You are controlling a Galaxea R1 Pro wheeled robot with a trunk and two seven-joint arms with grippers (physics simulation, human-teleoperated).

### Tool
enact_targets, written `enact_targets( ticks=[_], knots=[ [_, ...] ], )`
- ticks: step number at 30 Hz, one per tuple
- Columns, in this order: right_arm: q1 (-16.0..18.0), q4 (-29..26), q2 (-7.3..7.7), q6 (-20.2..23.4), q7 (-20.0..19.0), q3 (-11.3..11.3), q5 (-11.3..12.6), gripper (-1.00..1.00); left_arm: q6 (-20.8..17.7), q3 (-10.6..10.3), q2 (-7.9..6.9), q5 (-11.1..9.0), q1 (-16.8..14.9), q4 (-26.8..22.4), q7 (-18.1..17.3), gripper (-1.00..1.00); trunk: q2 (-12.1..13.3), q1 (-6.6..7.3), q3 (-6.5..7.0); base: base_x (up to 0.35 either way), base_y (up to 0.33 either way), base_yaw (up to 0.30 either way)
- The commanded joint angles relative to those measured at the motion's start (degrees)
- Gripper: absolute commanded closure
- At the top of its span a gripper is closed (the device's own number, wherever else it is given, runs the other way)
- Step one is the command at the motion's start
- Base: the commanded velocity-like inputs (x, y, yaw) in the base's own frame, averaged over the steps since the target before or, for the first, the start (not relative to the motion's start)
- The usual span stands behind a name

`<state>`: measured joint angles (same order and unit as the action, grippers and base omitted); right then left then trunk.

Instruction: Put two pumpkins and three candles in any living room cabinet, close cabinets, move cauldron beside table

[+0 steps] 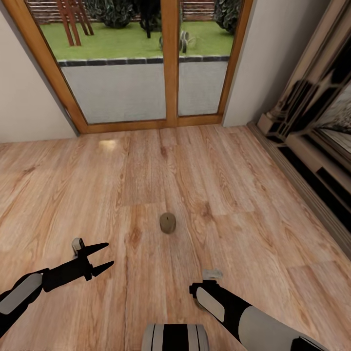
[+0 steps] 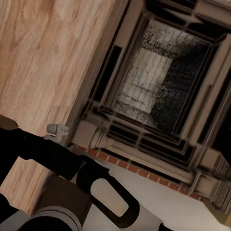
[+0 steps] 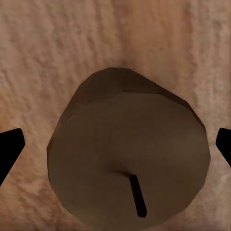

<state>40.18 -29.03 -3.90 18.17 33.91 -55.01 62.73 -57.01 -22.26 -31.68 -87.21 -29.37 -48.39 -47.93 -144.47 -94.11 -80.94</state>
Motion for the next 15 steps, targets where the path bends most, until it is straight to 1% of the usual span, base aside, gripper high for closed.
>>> enact_targets(
  ticks=[1, 14, 15],
  knots=[
    [0.1, -0.1, 0.03, 0.2, 0.4, -0.4, 0.2, -1.00, -0.2, -0.2, -0.05, -0.2, -0.1, 0.1, -0.2, -1.00, 0.0, -0.01, -0.27, 0.000, 0.000, 0.000],
    [0.1, -0.1, 0.05, 0.1, 0.4, -0.4, 0.2, -1.00, -0.2, -0.2, -0.05, -0.2, -0.1, -0.1, -0.2, -1.00, 0.0, -0.01, -0.27, 0.000, 0.000, 0.000],
    [0.1, -0.1, 0.04, 0.1, 0.4, -0.4, 0.2, -1.00, -0.2, -0.2, -0.05, -0.2, -0.1, -0.1, -0.2, -1.00, 0.0, -0.04, -0.49, 0.000, 0.000, 0.000]
  ],
)
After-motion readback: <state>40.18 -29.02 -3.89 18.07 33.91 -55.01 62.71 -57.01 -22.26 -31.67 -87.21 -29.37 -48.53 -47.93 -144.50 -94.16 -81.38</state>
